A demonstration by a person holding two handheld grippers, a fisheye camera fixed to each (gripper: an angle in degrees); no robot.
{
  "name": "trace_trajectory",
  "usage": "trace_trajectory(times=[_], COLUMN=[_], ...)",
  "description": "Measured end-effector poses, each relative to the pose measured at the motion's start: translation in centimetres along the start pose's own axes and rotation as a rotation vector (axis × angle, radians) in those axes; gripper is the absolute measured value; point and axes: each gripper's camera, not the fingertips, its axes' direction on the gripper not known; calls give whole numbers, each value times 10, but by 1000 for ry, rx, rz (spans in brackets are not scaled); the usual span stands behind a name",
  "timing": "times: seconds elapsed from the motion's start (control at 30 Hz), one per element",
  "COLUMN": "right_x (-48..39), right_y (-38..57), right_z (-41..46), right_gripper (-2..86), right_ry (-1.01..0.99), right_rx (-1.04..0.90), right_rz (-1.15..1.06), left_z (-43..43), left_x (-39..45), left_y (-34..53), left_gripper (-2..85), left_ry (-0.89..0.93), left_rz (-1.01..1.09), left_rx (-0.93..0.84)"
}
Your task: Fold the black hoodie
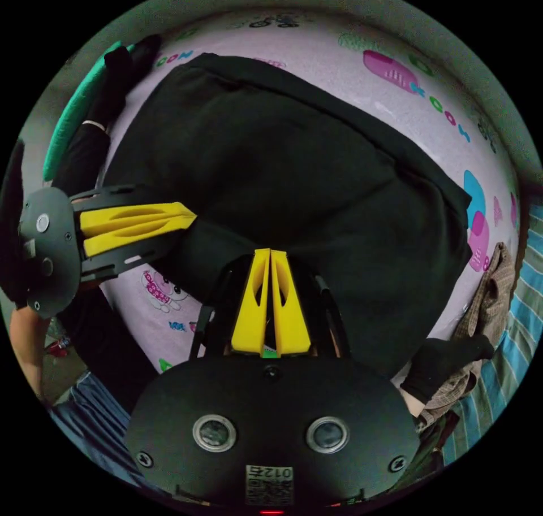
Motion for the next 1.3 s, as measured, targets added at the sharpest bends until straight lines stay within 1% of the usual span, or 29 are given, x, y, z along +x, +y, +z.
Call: trace_trajectory(times=[0.07,0.17,0.27,0.33,0.4,0.43,0.5,0.6,0.63,0.67,0.7,0.73,0.77,0.8,0.9,1.03,1.1,1.2,1.3], right_x=[7,13,20,26,29,29,24,12,7,3,1,-2,-3,-2,3,8,15,30,57], right_y=[-2,2,21,38,59,73,92,111,115,114,113,112,112,112,115,126,136,160,187], right_z=[12,18,21,16,7,2,-2,2,8,19,26,41,54,59,67,72,70,64,59], right_gripper=[-10,-10,-10,-10,-9,-9,-9,-9,-9,-9,-10,-10,-10,-10,-10,-10,-10,-10,-10], right_ry=[-46,-93,-143,-193,-212,-208,-225,-260,-272,-255,-230,-163,-143,-151,-185,-222,-261,-201,-186], right_rx=[-17,-22,42,101,157,184,219,263,275,246,224,178,155,152,147,157,158,149,159], right_rz=[46,59,63,96,117,114,98,60,45,35,28,13,-5,4,52,51,64,72,112], left_z=[6,13,15,10,-5,-15,-24,-20,-12,-6,7,14,26,35,38,33,25,11,7], left_x=[-1,3,7,3,-5,-3,4,19,25,27,31,33,32,27,15,10,2,-22,-56], left_y=[1,2,6,12,26,34,41,40,38,37,35,35,36,38,41,47,56,76,97], left_gripper=[-1,-1,-1,-1,0,0,0,0,0,0,-1,-1,-1,-1,-1,-1,-1,-1,-1], left_ry=[6,-19,-46,-24,27,47,86,104,126,115,53,29,18,45,99,97,100,38,89], left_rz=[-4,0,26,32,-32,-25,-6,16,37,43,60,70,84,66,26,62,43,-19,-82], left_rx=[-3,-1,16,36,83,135,182,192,160,134,81,54,34,29,38,50,52,63,77])
